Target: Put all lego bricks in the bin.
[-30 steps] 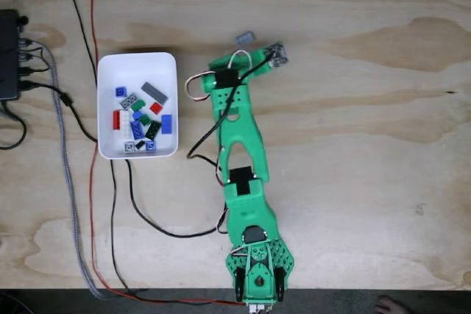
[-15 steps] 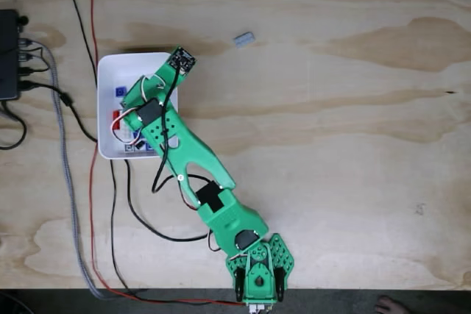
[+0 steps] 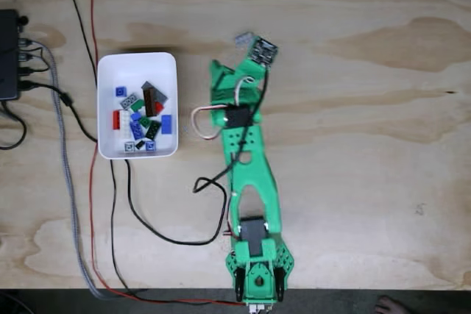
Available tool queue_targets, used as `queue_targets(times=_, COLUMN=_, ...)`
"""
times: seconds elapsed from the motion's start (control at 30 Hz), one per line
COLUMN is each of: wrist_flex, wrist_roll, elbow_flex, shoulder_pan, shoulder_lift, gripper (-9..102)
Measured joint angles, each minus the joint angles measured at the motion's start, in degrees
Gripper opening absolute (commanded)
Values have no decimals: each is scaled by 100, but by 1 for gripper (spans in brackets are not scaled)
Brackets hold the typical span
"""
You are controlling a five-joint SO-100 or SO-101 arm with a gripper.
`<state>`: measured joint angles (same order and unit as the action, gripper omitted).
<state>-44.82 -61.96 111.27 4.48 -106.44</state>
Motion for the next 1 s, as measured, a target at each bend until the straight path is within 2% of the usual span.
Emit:
queue_targets(times=0.07, wrist_flex=527, wrist_roll=-1002, elbow_flex=1274, shoulder_pan=-132, shoulder_lift=-466, gripper=22)
queue_targets(times=0.2, wrist_flex=2057, wrist_roll=-1670, elbow_flex=2707, shoulder_pan=-97, shoulder_lift=-492, gripper=24)
queue_targets(times=0.33, wrist_flex=3938, wrist_roll=-1898, elbow_flex=2769, shoulder_pan=62, shoulder_lift=229, gripper=23)
queue_targets(times=0.57, wrist_flex=5977, wrist_roll=-2496, elbow_flex=2101, shoulder_pan=-105, shoulder_lift=2364, gripper=25)
queue_targets(times=0.73, wrist_flex=6539, wrist_roll=-2514, elbow_flex=1626, shoulder_pan=-202, shoulder_lift=3287, gripper=26)
queue_targets(times=1.0, wrist_flex=6645, wrist_roll=-2514, elbow_flex=343, shoulder_pan=-229, shoulder_lift=4289, gripper=27)
